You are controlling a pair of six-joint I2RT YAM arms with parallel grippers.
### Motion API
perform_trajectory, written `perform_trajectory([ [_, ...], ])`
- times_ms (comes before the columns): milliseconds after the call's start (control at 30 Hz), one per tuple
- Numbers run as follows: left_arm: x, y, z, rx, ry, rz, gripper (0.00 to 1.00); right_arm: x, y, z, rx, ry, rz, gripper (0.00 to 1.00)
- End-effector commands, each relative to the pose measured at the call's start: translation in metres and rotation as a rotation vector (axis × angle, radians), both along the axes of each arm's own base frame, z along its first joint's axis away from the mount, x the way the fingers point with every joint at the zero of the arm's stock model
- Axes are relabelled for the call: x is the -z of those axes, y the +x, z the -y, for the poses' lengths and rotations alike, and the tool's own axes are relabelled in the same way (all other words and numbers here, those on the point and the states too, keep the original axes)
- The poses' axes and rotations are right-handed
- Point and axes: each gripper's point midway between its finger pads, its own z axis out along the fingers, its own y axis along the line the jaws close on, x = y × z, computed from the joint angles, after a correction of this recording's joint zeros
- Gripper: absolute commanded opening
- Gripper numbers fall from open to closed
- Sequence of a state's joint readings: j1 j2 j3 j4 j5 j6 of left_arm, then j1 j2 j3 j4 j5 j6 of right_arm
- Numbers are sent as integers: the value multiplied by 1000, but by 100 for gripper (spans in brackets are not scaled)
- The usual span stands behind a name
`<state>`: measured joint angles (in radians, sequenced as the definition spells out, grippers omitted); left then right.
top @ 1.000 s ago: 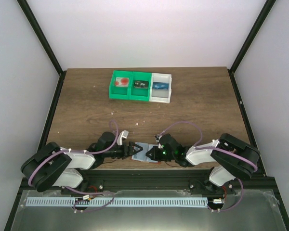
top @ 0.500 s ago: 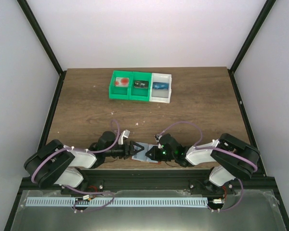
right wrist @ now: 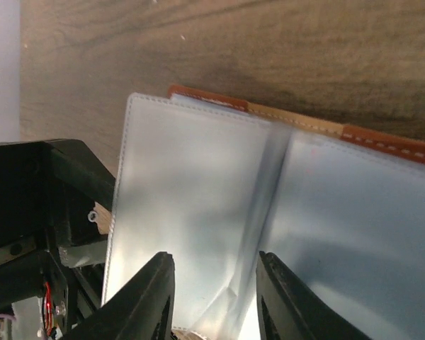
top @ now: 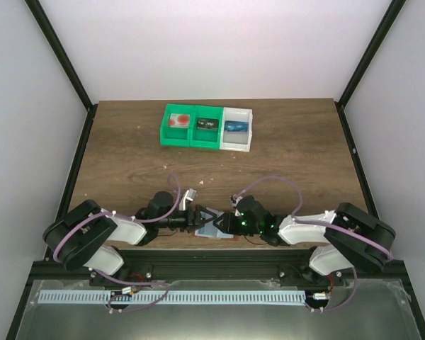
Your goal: Take the credit cards out of the card holder
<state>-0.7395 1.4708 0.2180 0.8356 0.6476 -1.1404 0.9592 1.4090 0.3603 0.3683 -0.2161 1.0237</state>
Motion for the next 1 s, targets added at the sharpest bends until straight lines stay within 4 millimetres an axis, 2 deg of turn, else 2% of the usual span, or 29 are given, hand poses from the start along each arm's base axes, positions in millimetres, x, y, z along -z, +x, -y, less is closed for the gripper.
perform_trajectory([
  [0, -23, 6, 15, 22, -62, 55, 80, -14, 7, 10, 60, -3, 61, 37],
  [233, -30, -2, 35, 61, -94, 59, 80, -34, 16, 54, 243, -2, 149, 40],
  [367, -30, -2, 34, 50, -105, 62, 80, -52, 18, 78, 334, 40, 204, 40],
  [467, -28, -1, 31, 49, -83, 87, 80, -66, 18, 87, 363, 82, 242, 40],
  [600, -21, 8, 16, -1, -10, 124, 79, -75, 16, 88, 360, 103, 254, 40],
  [733, -14, 13, -4, -43, 48, 137, 80, -84, 15, 76, 310, 112, 248, 40],
  [833, -18, 12, -3, -34, 23, 148, 81, -87, 18, 68, 290, 98, 247, 40],
  [967, -12, 8, 10, 24, 17, 114, 80, -88, 20, 65, 285, 95, 252, 40],
])
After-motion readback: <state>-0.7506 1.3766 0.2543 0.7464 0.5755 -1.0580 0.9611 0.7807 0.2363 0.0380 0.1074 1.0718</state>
